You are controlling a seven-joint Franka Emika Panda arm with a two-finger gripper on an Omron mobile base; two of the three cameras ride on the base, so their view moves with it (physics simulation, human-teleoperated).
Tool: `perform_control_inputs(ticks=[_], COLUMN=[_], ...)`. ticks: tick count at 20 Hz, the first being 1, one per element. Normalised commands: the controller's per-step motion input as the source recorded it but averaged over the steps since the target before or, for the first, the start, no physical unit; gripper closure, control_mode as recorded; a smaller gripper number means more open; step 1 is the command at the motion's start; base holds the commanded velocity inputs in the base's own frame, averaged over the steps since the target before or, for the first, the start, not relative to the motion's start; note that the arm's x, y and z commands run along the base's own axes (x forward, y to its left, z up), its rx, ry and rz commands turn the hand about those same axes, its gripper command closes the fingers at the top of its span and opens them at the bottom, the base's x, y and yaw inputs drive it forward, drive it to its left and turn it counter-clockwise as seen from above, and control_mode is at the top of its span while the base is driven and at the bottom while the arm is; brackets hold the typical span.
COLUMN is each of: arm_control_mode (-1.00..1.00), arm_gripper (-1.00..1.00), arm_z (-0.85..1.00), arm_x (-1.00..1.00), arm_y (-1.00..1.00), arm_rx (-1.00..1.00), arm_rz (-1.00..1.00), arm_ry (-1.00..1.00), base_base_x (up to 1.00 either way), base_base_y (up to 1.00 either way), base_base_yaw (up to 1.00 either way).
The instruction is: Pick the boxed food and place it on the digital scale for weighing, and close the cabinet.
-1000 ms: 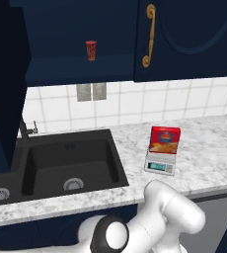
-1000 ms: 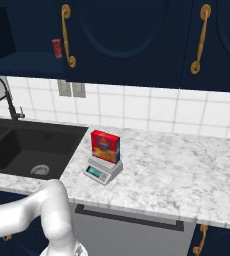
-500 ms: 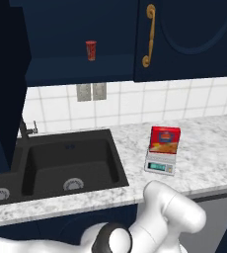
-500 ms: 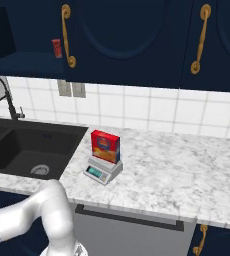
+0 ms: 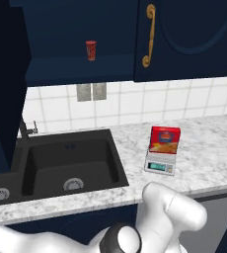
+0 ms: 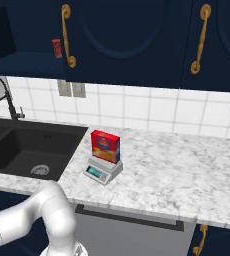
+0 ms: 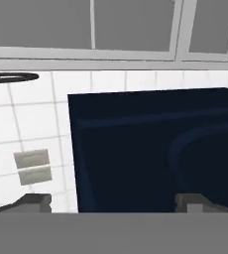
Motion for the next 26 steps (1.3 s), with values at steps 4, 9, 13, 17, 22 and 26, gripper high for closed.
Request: perform_control_inputs(ticks=[4,9,13,17,22,26], arm_control_mode=[-1.0,-1.0,-1.0,-1.0,-1.0,-1.0], arm_gripper=[-1.0,-1.0,-1.0,-1.0,-1.0,-1.0], arm_z=[0.44,0.56,0.88,0.86,0.58,0.24], arm_x=[0.05,0.0,0.0,0.02,0.41,0.89], arm_y=[-0.46,-0.81,-1.0,-1.0,-1.0,-1.0], arm_rx=[-0.14,-0.02,0.06,0.12,0.14,0.16], arm_rz=[-0.06,-0.13,-0.1,-0.04,-0.01,0.01], arm_ry=[0.0,-0.2,-0.3,-0.28,-0.05,0.01], base_base_x=[0.0,0.0,0.0,0.0,0.0,0.0], base_base_y=[0.0,0.0,0.0,0.0,0.0,0.0], base_base_yaw=[0.0,0.0,0.0,0.0,0.0,0.0])
